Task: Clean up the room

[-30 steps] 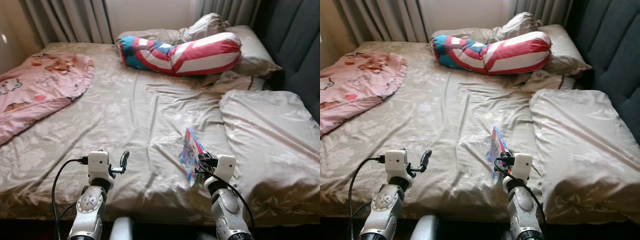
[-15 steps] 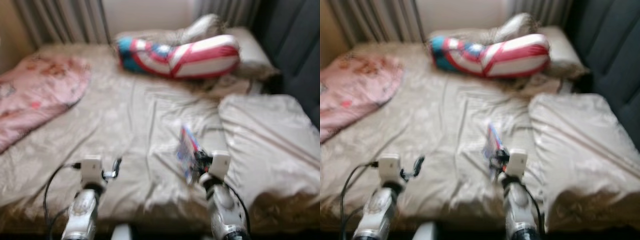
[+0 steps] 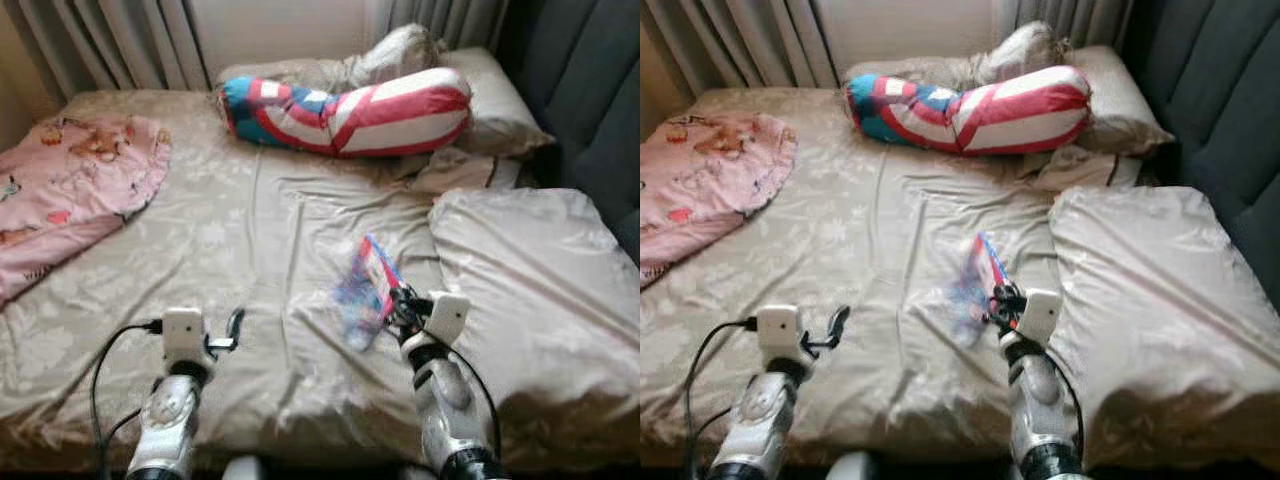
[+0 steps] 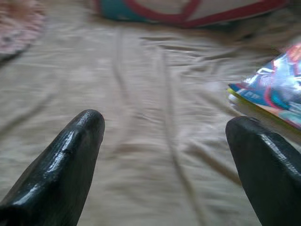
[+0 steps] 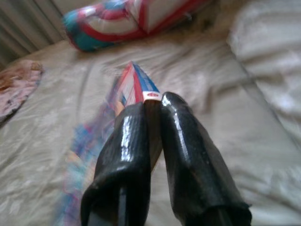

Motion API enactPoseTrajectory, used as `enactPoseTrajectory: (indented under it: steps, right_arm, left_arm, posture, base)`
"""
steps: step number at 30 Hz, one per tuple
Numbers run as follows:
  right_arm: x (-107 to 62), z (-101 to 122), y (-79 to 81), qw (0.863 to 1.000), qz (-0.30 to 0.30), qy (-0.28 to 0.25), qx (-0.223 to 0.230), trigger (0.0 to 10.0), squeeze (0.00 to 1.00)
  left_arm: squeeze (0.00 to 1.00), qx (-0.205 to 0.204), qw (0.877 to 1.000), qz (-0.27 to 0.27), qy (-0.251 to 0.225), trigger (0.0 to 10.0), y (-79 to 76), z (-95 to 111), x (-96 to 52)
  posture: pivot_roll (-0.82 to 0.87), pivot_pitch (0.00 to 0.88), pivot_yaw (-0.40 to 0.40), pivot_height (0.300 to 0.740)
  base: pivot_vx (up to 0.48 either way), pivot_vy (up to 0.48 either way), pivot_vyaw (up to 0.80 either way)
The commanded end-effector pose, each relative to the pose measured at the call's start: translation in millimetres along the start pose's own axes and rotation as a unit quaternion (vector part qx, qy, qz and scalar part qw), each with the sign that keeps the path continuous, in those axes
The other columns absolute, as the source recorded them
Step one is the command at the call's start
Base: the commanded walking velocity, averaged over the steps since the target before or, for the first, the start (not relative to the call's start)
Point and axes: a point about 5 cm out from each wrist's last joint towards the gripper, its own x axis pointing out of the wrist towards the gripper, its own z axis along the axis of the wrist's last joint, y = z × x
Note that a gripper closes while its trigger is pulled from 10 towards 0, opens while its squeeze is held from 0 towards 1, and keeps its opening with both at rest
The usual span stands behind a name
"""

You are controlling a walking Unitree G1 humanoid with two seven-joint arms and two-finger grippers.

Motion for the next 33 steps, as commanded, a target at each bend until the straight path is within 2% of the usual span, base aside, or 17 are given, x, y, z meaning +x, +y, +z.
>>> enactPoseTrajectory:
  steps: [1,7,12,17,19,22,28,31,32,33]
  right_arm:
    - [4.0,3.9,-3.3,0.999,-0.016,-0.003,0.027,10.0,0.00]
    - [12.3,6.4,-6.4,0.996,-0.034,0.011,0.086,10.0,0.00]
    - [24.8,21.6,-2.8,0.991,-0.033,-0.002,0.127,10.0,0.00]
    - [34.3,34.3,5.0,0.987,-0.008,-0.018,0.157,10.0,0.00]
    - [39.5,41.4,11.6,0.982,0.017,-0.027,0.189,10.0,0.00]
    - [42.2,46.5,11.8,0.977,0.018,-0.038,0.208,10.0,0.00]
    - [37.5,42.5,-9.9,0.961,-0.046,-0.041,0.270,10.0,0.00]
    - [29.7,32.5,-23.9,0.958,-0.086,-0.027,0.272,10.0,0.00]
    - [29.7,32.5,-23.9,0.958,-0.086,-0.027,0.272,10.0,0.00]
    - [24.6,25.4,-30.4,0.957,-0.109,-0.015,0.270,10.0,0.00]
  left_arm:
    - [0.00,0.006,1.000,0.014,0.008,10.0,12.5,-4.2,-5.8]
    - [0.00,0.018,1.000,0.019,0.009,10.0,22.3,-5.6,-12.9]
    - [0.00,0.030,0.999,0.017,0.015,10.0,28.6,-9.3,-21.4]
    - [0.00,0.037,0.999,0.020,0.020,10.0,33.8,-12.7,-32.3]
    - [0.00,0.043,0.999,0.021,0.027,10.0,37.0,-15.4,-39.4]
    - [0.00,0.049,0.998,0.020,0.035,10.0,38.8,-18.9,-49.3]
    - [0.00,0.053,0.997,0.018,0.044,10.0,38.7,-22.0,-73.6]
    - [0.00,0.059,0.997,0.020,0.052,10.0,39.8,-22.5,-84.4]
    - [0.00,0.059,0.997,0.020,0.052,10.0,39.8,-22.5,-84.4]
    - [0.00,0.062,0.996,0.016,0.058,10.0,40.1,-23.3,-90.9]
  posture:
    - [0.00,0.053,-0.011,0.642]
    - [0.03,0.077,0.009,0.642]
    - [0.06,0.108,0.025,0.642]
    - [0.08,0.137,0.037,0.642]
    - [0.10,0.157,0.044,0.642]
    - [0.11,0.174,0.050,0.642]
    - [0.17,0.230,0.059,0.642]
    - [0.18,0.253,0.063,0.642]
    - [0.18,0.253,0.063,0.642]
    - [0.17,0.263,0.066,0.642]
  base:
    - [0.000,0.000,0.00]
    - [0.000,0.000,0.00]
    - [0.000,0.000,0.00]
    - [0.000,0.000,0.00]
    - [0.000,0.000,0.00]
    - [0.000,0.000,0.00]
    - [0.000,0.000,0.00]
    - [0.000,0.000,0.00]
    - [0.000,0.000,0.00]
    - [0.000,0.000,0.00]
